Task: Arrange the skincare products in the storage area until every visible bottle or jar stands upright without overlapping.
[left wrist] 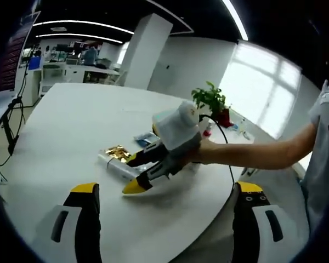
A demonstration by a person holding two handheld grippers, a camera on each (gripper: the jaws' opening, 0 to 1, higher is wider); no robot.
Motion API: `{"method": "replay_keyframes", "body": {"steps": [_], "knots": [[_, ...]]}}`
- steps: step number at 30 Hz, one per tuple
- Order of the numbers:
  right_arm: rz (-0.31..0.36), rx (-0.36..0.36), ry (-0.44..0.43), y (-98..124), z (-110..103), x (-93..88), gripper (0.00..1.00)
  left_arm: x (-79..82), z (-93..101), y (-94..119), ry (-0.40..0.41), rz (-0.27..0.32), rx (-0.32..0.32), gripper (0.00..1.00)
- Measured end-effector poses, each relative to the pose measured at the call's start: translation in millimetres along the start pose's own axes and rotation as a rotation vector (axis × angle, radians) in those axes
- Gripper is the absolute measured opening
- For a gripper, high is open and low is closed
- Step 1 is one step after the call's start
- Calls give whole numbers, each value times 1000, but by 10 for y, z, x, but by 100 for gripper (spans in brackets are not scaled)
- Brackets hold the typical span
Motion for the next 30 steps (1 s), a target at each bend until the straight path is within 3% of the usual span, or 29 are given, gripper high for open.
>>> {"method": "replay_keyframes", "body": {"steps": [21,30], "knots": [[-40,-50,71,-35,45,55,29,-70,-34,-44,30,-8,-11,91],[-46,-56,61,7,62,28,23,-102,-20,-58,47,-17,-5,90]]}}
Point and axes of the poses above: the point that each gripper's makers call its tool centre point, and the gripper's own axes: y roughly backward along the fingers, z roughly to its right, x roughly out of its top, the point moved 10 cm from there along y, roughly backward along the fingers, and after that the axes turned 9 degrees about -x, right-handed, at the moved point
